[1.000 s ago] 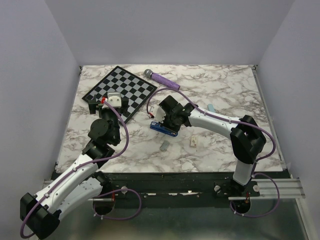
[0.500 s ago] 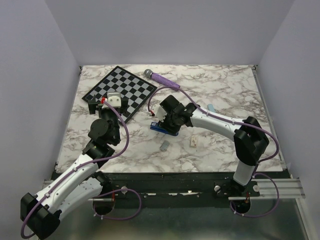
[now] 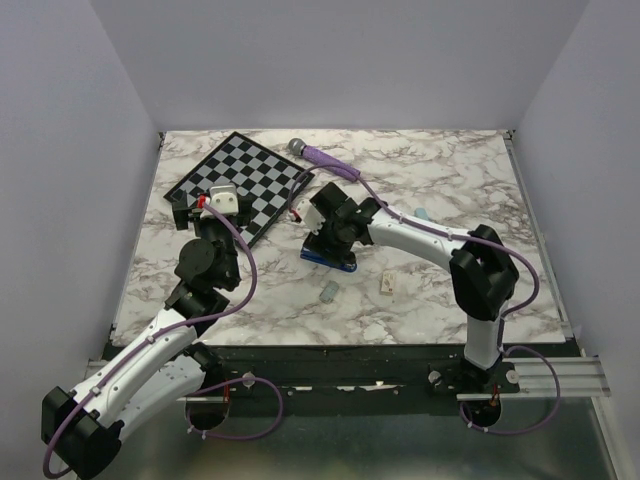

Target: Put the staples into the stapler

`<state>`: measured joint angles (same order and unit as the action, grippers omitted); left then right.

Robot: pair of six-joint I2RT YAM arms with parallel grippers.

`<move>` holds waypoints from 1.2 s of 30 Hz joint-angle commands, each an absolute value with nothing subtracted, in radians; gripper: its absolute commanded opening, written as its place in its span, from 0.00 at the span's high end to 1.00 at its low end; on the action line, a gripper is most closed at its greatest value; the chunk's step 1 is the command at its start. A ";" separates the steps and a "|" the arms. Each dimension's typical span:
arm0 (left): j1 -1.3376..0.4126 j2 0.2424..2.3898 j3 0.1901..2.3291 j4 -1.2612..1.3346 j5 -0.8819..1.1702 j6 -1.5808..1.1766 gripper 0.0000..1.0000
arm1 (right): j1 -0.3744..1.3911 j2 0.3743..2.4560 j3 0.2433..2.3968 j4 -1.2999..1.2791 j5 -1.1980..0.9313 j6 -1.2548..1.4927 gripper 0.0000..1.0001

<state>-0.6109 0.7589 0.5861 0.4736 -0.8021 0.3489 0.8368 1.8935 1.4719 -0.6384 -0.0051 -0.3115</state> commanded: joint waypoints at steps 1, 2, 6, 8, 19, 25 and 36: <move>-0.603 0.747 0.577 0.495 -0.831 0.331 0.01 | 0.838 1.970 1.538 -0.661 0.032 -0.293 0.32; -0.601 0.747 0.577 0.494 -0.836 0.328 0.01 | 0.838 1.979 1.543 -0.660 0.037 -0.290 0.34; -0.597 0.747 0.581 0.480 -0.835 0.311 0.01 | 0.812 2.011 1.560 -0.686 0.061 -0.233 0.48; -0.597 0.747 0.584 0.474 -0.831 0.305 0.01 | 0.769 2.000 1.540 -0.684 0.058 -0.184 0.56; -0.584 0.758 0.597 0.442 -0.828 0.259 0.01 | 0.502 1.908 1.385 -0.681 0.167 0.130 0.66; -0.561 0.781 0.624 0.370 -0.782 0.131 0.01 | 0.443 1.865 1.336 -0.640 0.167 0.202 0.54; -0.483 0.750 0.683 0.245 -0.765 -0.045 0.01 | 0.393 1.442 1.186 -0.471 0.204 0.281 0.20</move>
